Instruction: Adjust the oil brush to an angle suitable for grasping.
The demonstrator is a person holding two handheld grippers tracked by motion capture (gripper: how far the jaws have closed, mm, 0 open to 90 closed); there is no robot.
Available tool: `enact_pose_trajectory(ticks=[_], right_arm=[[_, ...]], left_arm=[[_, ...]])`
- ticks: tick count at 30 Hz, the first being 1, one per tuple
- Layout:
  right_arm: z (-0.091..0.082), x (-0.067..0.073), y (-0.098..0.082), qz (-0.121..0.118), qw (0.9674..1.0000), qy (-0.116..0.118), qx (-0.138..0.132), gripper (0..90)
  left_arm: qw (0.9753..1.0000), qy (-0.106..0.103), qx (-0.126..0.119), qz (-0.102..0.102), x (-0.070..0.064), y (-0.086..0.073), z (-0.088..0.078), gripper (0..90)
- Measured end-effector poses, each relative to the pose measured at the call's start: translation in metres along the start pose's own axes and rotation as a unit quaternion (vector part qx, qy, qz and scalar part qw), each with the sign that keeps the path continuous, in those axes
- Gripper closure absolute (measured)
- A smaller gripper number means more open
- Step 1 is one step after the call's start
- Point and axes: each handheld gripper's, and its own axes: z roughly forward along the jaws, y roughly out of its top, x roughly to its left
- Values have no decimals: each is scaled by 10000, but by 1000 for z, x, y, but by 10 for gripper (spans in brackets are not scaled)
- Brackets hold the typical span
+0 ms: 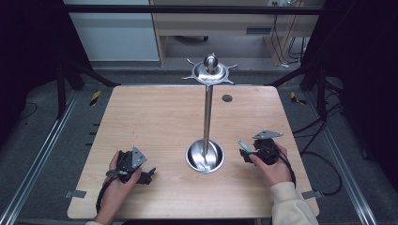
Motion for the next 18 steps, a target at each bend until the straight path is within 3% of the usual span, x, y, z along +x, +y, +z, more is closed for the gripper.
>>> enact_pose_trajectory(ticks=[4, 8, 11, 12, 15, 16, 18], right_arm=[[5, 4, 3, -190, 9998, 9, 82, 330], [13, 8, 7, -420, 9989, -2, 218, 491], [17, 9, 9, -565, 9981, -3, 238, 546], [21, 8, 10, -674, 9973, -25, 279, 627], [24, 8, 11, -735, 9967, -32, 334, 696], [27, 6, 10, -772, 9962, -51, 402, 786], [28, 6, 10, -768, 9962, -59, 413, 815]], left_arm=[[10000, 28, -9, 3, 0, 0, -1, 29], [10000, 30, 65, 69, 0, 0, 0, 29], [9999, 43, 68, 76, -1, 0, 0, 29], [9999, 41, 72, 73, 0, 0, 0, 29], [9999, 55, 79, 70, 0, 1, 0, 29], [9999, 58, 77, 72, 0, 1, 0, 29], [9999, 66, 61, 66, -1, 1, 0, 29]])
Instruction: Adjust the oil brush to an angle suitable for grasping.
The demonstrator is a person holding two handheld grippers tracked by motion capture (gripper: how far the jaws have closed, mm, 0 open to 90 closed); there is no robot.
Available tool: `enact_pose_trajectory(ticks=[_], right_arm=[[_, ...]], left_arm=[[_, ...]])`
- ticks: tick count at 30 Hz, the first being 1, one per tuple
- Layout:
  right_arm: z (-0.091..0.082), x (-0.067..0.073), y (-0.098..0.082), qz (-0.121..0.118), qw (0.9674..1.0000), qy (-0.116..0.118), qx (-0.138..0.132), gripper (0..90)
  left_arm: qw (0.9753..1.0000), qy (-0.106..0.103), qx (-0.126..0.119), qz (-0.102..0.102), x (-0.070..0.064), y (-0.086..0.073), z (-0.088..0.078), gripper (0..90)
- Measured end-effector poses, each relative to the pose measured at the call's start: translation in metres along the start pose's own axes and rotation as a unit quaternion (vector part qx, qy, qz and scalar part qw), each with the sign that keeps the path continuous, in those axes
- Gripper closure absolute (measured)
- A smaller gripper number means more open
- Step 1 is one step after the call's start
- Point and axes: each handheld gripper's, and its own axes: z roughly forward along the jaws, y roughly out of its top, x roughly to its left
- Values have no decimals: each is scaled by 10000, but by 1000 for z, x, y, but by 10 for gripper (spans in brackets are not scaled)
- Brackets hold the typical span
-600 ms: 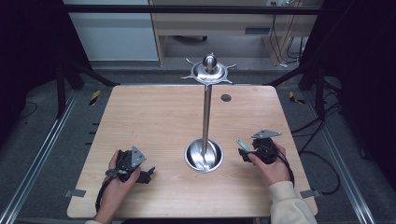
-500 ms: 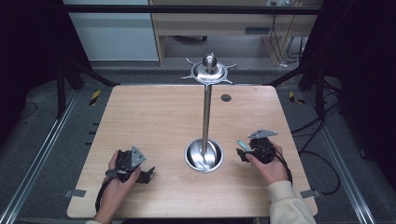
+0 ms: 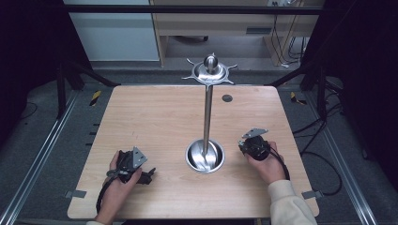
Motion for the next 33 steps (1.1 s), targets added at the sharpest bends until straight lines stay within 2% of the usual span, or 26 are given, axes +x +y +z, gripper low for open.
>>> enact_pose_trajectory(ticks=[1, 4, 12, 22, 26, 29, 30, 33], right_arm=[[1, -1, -1, -20, 10000, 15, 60, 870], [3, -1, -3, -51, 9999, 14, 117, 900], [6, -1, -5, -40, 9996, 27, 287, 900], [10, -4, -7, 2, 9986, -119, 510, 900], [10, -6, -7, 12, 9980, -313, 553, 900], [9, -11, -8, 135, 9970, -487, 581, 900], [9, -13, -9, 212, 9969, -489, 574, 900], [9, -15, -9, 249, 9967, -511, 574, 900]], left_arm=[[10000, -7, 9, 16, 0, 0, 0, 29], [10000, -12, 35, 52, 0, 1, 1, 30], [10000, -24, -17, 23, -1, 0, 0, 31], [10000, -40, -10, 87, -3, 1, -1, 31], [9999, -44, 0, 122, -4, 1, -1, 31], [9999, -33, 11, 141, -5, 1, -1, 31], [9999, -28, 20, 150, -5, 1, -1, 31], [9999, -14, 42, 163, -5, 1, -1, 31]])
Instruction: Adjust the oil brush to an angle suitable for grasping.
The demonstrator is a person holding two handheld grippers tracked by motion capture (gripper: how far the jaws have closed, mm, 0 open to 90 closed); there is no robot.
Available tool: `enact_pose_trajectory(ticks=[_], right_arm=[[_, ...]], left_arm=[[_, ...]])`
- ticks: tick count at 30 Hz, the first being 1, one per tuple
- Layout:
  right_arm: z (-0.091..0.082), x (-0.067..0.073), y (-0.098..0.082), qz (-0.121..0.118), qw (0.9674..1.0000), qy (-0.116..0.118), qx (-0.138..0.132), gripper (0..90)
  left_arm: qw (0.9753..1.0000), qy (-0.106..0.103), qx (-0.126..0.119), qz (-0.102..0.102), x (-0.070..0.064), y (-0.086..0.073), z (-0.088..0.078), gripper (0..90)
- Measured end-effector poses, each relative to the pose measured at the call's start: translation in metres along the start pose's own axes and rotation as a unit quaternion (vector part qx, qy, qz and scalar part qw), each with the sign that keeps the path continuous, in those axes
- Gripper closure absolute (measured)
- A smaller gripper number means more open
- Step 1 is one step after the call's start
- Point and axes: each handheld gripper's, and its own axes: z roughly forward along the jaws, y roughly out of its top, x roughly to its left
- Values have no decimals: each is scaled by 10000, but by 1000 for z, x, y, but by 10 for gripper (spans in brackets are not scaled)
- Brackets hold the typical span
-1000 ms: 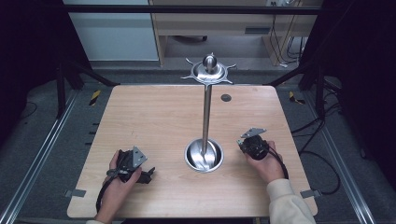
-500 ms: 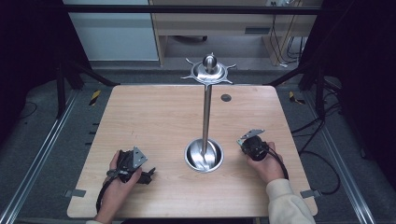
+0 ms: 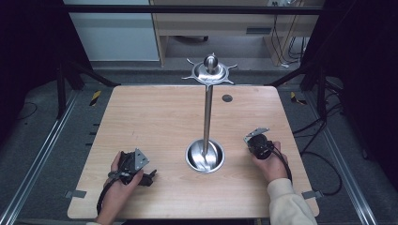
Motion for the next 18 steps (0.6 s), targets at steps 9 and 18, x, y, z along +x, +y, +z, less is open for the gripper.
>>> enact_pose_trajectory(ticks=[9, 18], right_arm=[[-12, -2, 1, 247, 9994, 233, -66, 830], [-46, -17, 8, 402, 9952, 446, 769, 625]], left_arm=[[10000, 12, 16, -17, 0, -1, -1, 31], [10000, 1, -12, -58, 1, -2, -2, 31]])
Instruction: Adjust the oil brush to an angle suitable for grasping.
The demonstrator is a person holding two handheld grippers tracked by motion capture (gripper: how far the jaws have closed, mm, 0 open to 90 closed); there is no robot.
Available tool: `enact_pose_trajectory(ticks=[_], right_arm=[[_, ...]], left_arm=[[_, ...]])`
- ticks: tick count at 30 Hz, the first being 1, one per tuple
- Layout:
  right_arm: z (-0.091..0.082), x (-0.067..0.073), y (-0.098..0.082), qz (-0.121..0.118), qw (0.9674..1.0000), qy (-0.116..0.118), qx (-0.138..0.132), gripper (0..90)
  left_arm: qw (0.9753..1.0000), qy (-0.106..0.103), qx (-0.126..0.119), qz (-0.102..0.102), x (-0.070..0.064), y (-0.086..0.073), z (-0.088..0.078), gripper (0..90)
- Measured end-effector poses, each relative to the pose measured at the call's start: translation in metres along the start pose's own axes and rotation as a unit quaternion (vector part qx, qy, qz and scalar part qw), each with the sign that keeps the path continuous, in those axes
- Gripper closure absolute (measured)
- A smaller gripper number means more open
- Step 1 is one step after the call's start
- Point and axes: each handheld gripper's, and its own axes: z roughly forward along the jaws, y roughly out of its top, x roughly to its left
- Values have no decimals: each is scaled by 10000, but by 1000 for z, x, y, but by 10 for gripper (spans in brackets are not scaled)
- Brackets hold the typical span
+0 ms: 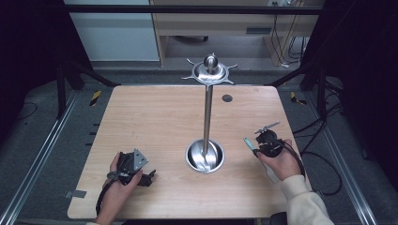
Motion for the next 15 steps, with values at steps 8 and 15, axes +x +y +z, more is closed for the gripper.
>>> enact_pose_trajectory(ticks=[8, 15], right_arm=[[3, -13, 2, 19, 9983, 150, 561, 629], [12, -15, 2, 44, 9958, 265, 872, 675]], left_arm=[[10000, -12, 15, 8, -1, 1, 1, 31], [10000, -24, 19, 15, -2, 1, 1, 31]])
